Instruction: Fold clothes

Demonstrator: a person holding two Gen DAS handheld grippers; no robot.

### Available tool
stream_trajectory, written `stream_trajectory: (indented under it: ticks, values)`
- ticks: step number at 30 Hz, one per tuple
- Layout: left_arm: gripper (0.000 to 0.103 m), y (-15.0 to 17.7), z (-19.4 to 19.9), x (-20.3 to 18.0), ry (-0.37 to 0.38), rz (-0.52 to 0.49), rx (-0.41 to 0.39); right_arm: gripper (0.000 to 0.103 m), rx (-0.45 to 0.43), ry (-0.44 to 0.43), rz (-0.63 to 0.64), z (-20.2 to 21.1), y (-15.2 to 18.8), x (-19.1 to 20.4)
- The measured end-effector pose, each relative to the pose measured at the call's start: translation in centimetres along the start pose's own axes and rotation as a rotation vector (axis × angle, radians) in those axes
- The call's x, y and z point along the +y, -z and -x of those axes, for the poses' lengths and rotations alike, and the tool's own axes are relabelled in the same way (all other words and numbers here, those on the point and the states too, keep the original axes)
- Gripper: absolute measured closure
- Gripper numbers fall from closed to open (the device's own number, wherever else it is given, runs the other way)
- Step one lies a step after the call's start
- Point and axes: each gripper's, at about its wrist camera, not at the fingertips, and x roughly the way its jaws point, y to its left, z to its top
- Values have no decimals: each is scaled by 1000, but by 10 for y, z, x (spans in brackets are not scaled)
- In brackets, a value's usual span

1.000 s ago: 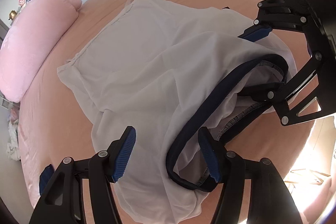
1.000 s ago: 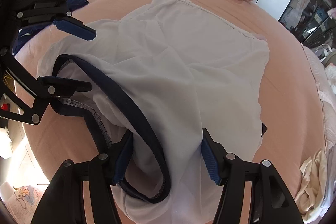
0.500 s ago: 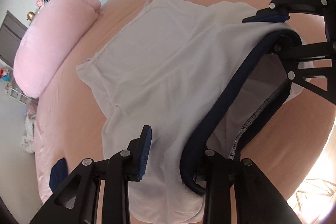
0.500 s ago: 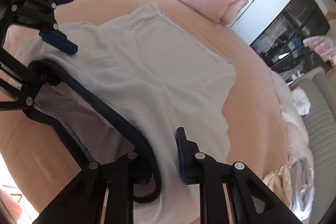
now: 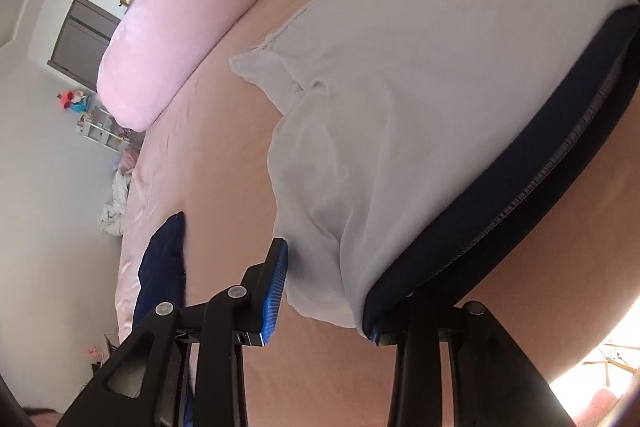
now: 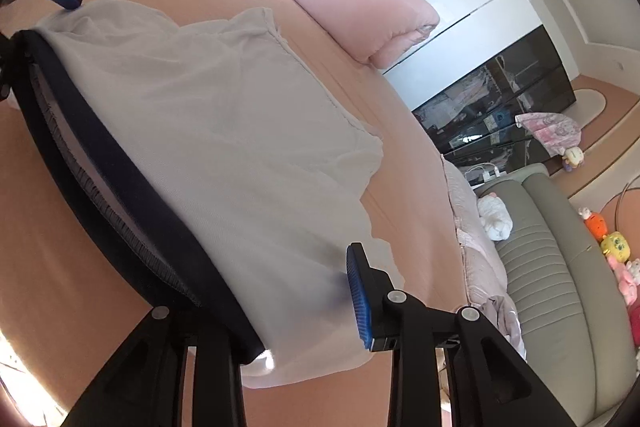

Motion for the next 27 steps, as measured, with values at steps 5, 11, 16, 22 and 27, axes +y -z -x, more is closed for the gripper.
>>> stream_trajectory:
  ticks: [5,11,16,22,27]
  values:
    - [53,4,11,7,77,67,2,72,68,39,82,-13,18,13]
    - [53,12,19,-12,44,9,-14,60,136,-7,6,-17,35,-1]
    - [53,17,18,-13,70,55,15,49,149,9,-75,-13,43,-2]
    - [53,21,20,-9,74,80,-4,49,157,12,-125,-10,46,2]
    - [49,24,40,-15,1,79,-144,48,108,4,-118,-1,47,7]
